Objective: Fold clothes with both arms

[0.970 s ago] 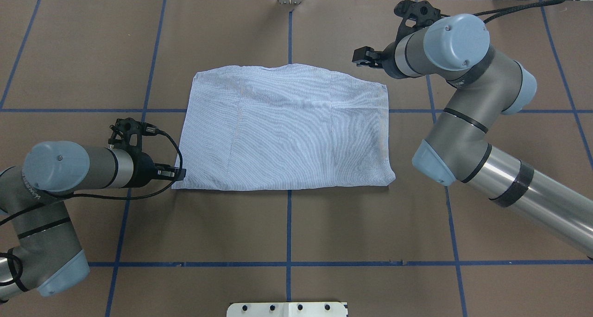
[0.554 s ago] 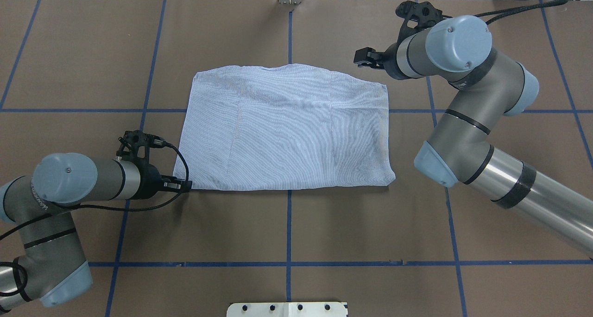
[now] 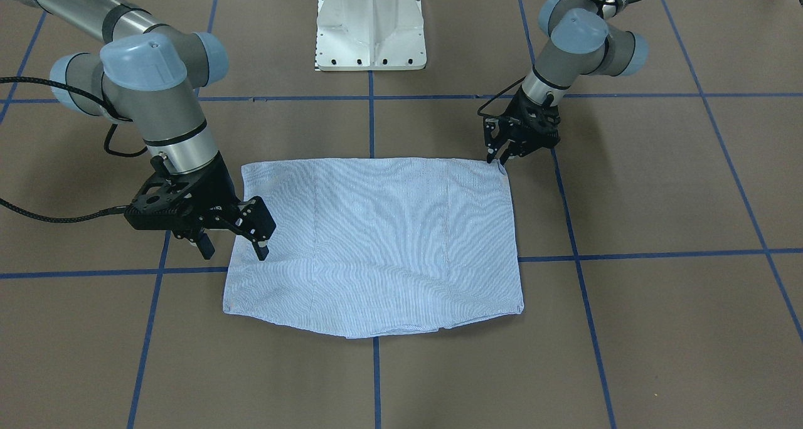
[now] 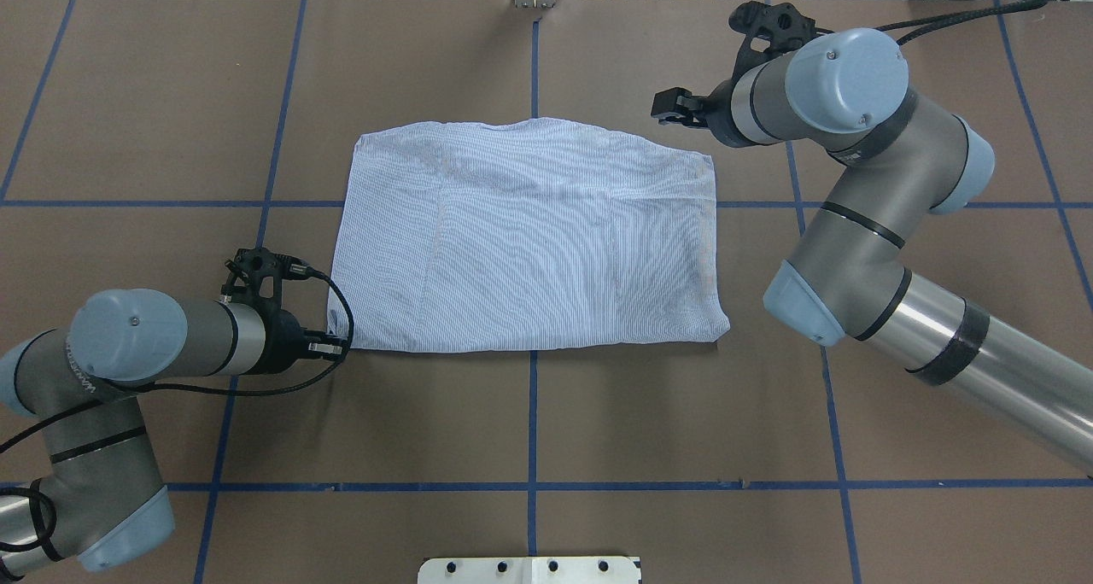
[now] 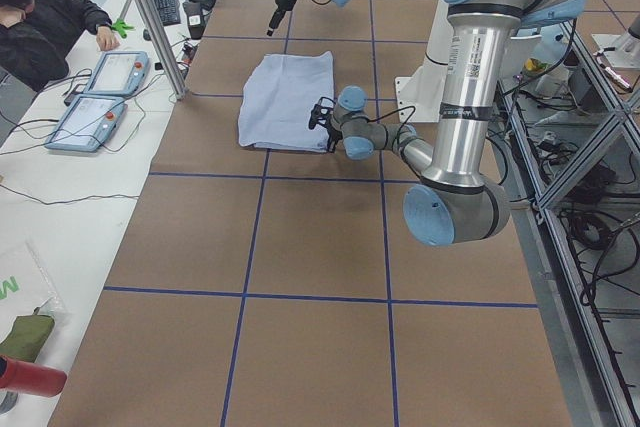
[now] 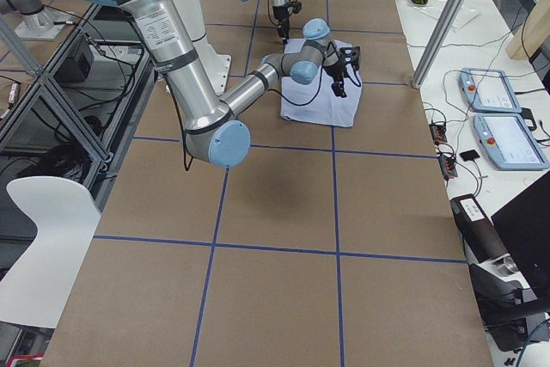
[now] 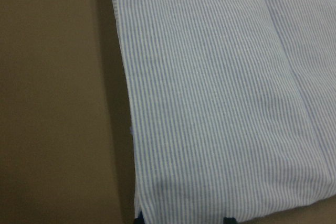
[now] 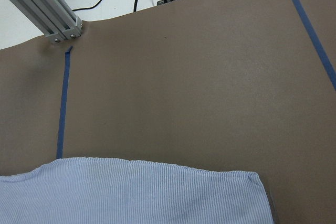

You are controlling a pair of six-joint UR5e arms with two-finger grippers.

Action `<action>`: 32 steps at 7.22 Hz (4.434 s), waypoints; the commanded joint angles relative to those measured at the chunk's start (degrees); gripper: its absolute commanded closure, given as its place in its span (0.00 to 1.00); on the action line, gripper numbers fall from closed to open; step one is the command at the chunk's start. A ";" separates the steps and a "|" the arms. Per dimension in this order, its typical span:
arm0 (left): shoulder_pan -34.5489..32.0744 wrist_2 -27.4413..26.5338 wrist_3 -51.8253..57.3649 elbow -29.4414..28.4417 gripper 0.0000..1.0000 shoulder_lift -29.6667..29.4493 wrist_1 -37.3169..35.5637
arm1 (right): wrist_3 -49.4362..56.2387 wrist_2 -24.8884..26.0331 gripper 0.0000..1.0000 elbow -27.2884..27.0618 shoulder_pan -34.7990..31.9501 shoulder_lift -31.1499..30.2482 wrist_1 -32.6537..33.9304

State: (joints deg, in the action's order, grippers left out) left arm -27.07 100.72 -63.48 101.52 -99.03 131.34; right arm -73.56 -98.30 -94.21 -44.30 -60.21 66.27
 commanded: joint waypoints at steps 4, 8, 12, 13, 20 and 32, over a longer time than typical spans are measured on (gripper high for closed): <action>-7.00 0.00 5.53 0.00 1.00 0.16 -0.64 | -0.01 0.13 0.00 0.00 0.09 0.18 0.00; -22.47 0.53 16.54 -17.33 1.00 -12.52 -1.00 | -0.27 0.21 0.00 -0.09 0.70 0.35 0.00; -24.96 0.53 16.63 -42.95 1.00 -33.39 0.40 | -1.15 0.48 0.00 -1.75 2.19 0.62 0.35; -24.96 0.79 16.55 -43.94 1.00 -34.20 1.63 | -2.02 1.09 0.00 -1.76 3.50 0.79 0.35; -27.24 11.95 23.31 -27.60 0.00 -21.90 2.34 | -23.18 3.03 0.02 -0.97 13.26 7.64 14.39; -27.24 11.86 23.31 -27.52 0.00 -21.90 2.43 | -34.63 8.82 0.26 7.11 18.98 9.76 15.65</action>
State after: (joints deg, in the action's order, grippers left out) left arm -54.33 112.58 -40.17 73.96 -120.93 133.77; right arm -108.18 -89.70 -87.13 -25.64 -50.07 81.97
